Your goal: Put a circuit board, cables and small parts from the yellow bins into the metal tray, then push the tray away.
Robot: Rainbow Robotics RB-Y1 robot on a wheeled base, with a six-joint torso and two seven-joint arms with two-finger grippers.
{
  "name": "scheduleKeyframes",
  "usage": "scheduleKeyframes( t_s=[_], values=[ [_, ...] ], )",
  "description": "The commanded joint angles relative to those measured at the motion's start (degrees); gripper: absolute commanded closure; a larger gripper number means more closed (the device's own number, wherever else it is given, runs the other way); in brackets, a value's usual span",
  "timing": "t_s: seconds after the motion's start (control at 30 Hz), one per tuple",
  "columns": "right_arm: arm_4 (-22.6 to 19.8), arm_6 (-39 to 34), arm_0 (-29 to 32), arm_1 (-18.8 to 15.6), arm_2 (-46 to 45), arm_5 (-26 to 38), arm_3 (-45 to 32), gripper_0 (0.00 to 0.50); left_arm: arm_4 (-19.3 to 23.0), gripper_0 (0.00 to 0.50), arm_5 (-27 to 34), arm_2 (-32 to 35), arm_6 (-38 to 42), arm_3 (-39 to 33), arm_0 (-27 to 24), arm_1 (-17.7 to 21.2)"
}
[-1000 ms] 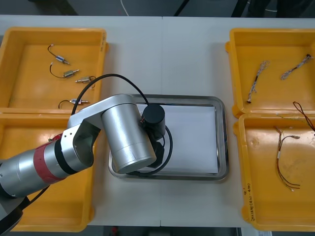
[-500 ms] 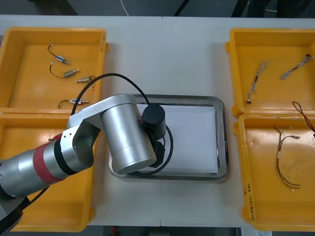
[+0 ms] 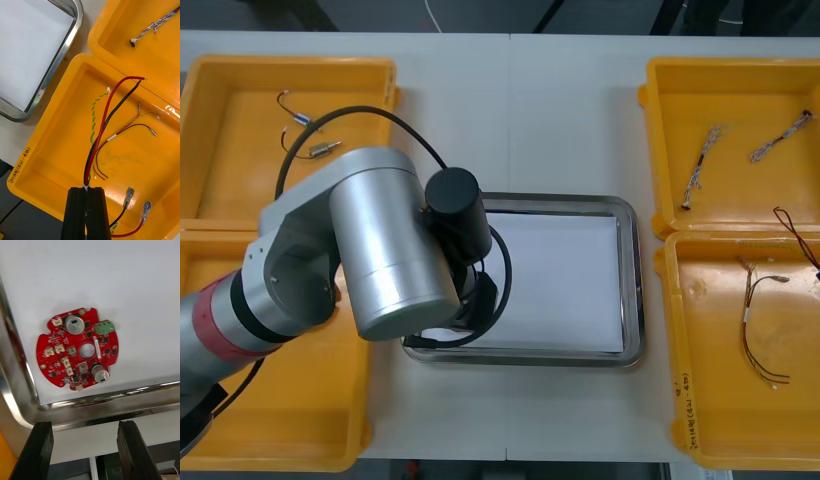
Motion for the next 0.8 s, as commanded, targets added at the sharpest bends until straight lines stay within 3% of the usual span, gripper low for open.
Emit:
scheduleKeyframes(
  t_s=[0.03,0.23,0.47,0.8],
  values=[
    [0.4,2.2,-0.7,-2.4,0.7,-0.4,-1.3,0.5,1.9,0.0,1.4,6.2,2.2,-2.7,0.4,3.6],
    [-0.8,2.2,-2.7,-2.5,1.5,-0.4,-1.5,0.5,3.0,0.0,1.6,11.9,0.9,-2.7,0.3,5.8],
    [-0.3,1.8,-9.8,-3.6,7.4,0.9,-1.2,0.5,6.8,0.0,2.2,19.1,-0.6,-2.6,0.3,9.1],
    [-0.2,1.7,-25.8,-3.6,22.1,1.3,0.5,0.5,9.0,0.0,2.2,26.4,-8.9,1.5,0.4,14.7]
  ],
)
